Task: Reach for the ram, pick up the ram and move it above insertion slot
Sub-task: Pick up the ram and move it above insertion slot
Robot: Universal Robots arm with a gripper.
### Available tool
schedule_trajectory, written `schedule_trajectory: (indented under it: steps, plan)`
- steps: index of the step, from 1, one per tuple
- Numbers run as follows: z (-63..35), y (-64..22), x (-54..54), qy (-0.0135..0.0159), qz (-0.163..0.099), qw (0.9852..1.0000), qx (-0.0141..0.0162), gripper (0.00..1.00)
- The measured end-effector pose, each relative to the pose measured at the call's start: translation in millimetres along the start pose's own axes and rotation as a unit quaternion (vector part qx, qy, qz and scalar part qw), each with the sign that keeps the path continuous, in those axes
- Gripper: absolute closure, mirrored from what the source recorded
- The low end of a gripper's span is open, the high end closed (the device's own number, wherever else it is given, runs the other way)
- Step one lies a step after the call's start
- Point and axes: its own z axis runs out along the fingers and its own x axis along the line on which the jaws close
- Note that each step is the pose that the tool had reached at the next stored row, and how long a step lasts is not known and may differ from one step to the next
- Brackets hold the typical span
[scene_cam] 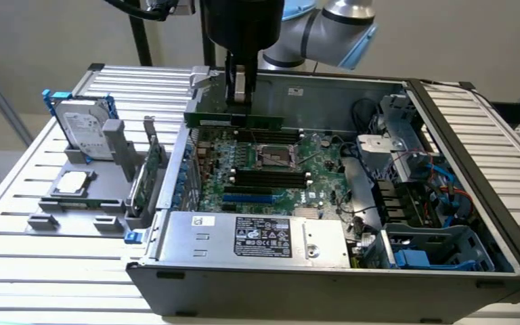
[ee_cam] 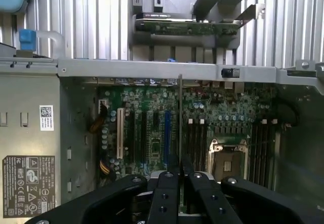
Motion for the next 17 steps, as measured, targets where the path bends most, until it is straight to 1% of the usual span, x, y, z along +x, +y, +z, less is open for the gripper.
schedule_trajectory:
  steps: [8,13,17]
  plan:
    - [1.6,-22.7,-18.2,0.0000,0.000,1.0000,0.0000,0.87]
    - [2.0,-37.1,-25.3,-0.0001,0.000,1.0000,0.0000,0.87]
    - [2.4,-46.1,-30.6,-0.0001,0.001,1.0000,0.0001,0.87]
